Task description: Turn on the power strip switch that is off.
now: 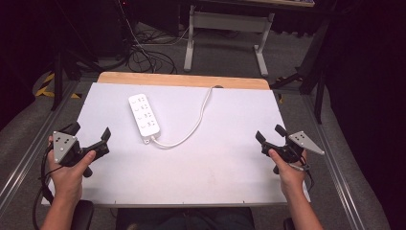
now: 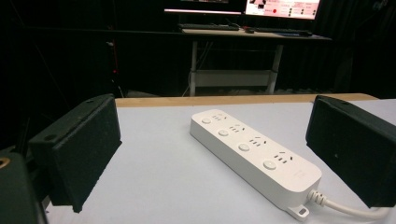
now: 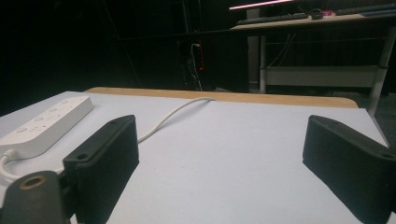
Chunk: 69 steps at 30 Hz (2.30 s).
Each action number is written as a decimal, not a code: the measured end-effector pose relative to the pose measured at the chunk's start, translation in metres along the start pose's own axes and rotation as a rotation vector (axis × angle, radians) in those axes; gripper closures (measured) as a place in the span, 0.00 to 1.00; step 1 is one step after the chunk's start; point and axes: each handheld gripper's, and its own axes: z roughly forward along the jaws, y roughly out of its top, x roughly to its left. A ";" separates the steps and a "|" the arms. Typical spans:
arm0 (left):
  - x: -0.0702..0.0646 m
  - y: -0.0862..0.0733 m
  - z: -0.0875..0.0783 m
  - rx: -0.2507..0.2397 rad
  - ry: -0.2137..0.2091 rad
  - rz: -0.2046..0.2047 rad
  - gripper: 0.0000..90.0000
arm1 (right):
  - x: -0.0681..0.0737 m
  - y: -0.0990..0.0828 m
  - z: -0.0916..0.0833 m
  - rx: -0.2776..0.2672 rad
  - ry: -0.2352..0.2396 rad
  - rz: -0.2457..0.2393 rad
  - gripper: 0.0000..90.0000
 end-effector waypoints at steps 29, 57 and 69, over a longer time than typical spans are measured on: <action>0.004 0.005 -0.004 0.005 -0.020 -0.036 0.97 | 0.000 -0.002 -0.002 0.002 -0.001 0.008 0.14; 0.004 0.038 0.044 0.083 -0.047 0.029 1.00 | -0.001 -0.002 -0.003 0.004 0.005 0.017 0.15; 0.000 0.042 0.089 0.182 -0.094 0.077 1.00 | -0.001 -0.002 -0.004 0.002 0.002 0.013 0.15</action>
